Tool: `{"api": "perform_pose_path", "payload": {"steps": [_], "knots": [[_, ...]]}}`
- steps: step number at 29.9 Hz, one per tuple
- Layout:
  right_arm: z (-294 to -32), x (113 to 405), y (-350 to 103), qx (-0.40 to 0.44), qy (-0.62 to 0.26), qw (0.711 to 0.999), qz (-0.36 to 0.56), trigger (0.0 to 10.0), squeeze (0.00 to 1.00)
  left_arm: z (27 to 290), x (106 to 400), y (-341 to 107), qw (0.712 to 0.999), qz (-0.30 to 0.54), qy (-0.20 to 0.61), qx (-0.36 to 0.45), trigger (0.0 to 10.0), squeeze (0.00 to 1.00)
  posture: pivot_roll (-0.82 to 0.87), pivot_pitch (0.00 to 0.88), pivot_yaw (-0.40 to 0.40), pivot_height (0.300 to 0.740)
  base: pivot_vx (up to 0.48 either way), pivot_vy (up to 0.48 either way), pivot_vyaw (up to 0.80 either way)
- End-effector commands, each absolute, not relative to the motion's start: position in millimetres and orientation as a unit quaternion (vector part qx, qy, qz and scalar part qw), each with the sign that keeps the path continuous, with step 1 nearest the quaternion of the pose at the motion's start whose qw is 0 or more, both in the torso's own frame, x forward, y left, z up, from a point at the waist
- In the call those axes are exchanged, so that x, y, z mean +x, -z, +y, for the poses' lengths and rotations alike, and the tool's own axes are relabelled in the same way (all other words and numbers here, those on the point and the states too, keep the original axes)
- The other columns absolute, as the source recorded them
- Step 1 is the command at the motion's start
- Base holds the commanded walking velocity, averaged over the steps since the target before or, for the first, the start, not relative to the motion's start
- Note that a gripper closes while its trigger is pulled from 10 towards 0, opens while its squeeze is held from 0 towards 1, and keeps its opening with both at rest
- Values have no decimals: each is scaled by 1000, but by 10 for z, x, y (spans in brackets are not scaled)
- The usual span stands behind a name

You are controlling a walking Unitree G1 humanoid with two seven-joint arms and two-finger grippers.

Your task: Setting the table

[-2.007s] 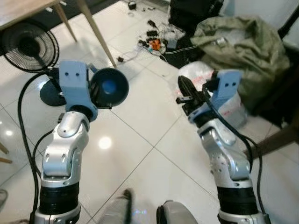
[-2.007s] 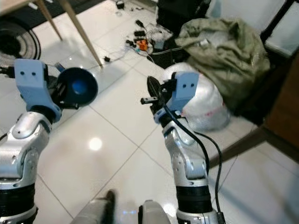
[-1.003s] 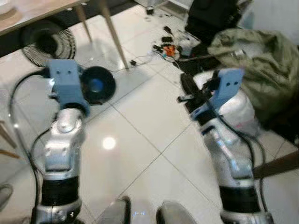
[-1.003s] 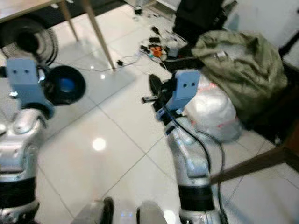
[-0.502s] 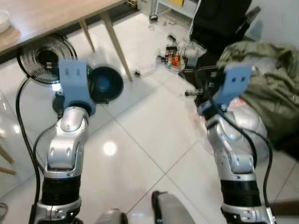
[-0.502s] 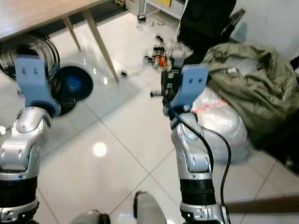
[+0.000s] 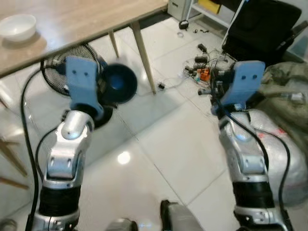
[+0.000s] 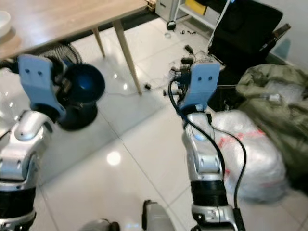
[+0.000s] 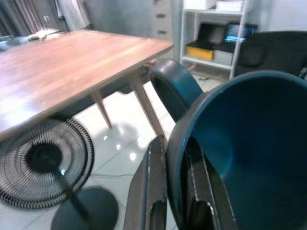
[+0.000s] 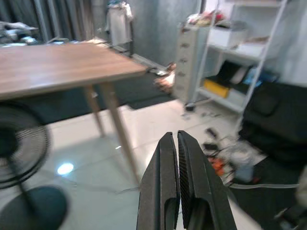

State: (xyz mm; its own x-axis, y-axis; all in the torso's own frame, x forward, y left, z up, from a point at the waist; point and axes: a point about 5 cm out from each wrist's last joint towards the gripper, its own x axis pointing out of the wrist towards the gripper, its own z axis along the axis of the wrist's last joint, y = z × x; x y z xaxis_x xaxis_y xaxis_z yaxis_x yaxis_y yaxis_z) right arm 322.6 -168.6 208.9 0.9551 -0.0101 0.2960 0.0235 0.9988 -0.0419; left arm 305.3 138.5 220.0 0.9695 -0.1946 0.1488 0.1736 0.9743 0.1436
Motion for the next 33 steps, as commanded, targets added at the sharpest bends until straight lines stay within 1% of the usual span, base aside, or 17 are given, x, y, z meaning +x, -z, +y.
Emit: {"api": "perform_pose_path", "payload": {"steps": [1,6,15,18,20,28,33], "knots": [[-1667,3233,-2067,-19,2,989,-148,10000,0,1410,3026,-2202,989,-89,96,73,10000,0,-95,53,38,740,458,0,0],[-1688,3242,-2078,-16,3,989,-149,10000,0,1391,3029,-2201,988,-91,99,71,10000,0,-98,49,41,740,458,0,0],[-1677,3261,-2048,12,12,989,-144,10000,0,1419,3024,-2195,988,-93,102,73,10000,0,-90,42,44,740,458,0,0],[-1677,3274,-2040,25,14,990,-139,10000,0,1439,3025,-2192,988,-93,101,74,10000,0,-72,41,59,740,458,0,0],[-1672,3281,-2029,50,13,990,-133,10000,0,1451,3028,-2196,988,-93,100,76,10000,0,-60,44,62,740,458,0,719],[-1651,3283,-2018,66,6,989,-130,10000,0,1464,3026,-2198,988,-93,98,78,10000,0,-58,47,63,740,458,0,800],[-1612,3288,-2027,91,-6,987,-131,10000,0,1481,3017,-2192,988,-90,96,80,10000,0,-58,57,70,740,458,0,800]]}}
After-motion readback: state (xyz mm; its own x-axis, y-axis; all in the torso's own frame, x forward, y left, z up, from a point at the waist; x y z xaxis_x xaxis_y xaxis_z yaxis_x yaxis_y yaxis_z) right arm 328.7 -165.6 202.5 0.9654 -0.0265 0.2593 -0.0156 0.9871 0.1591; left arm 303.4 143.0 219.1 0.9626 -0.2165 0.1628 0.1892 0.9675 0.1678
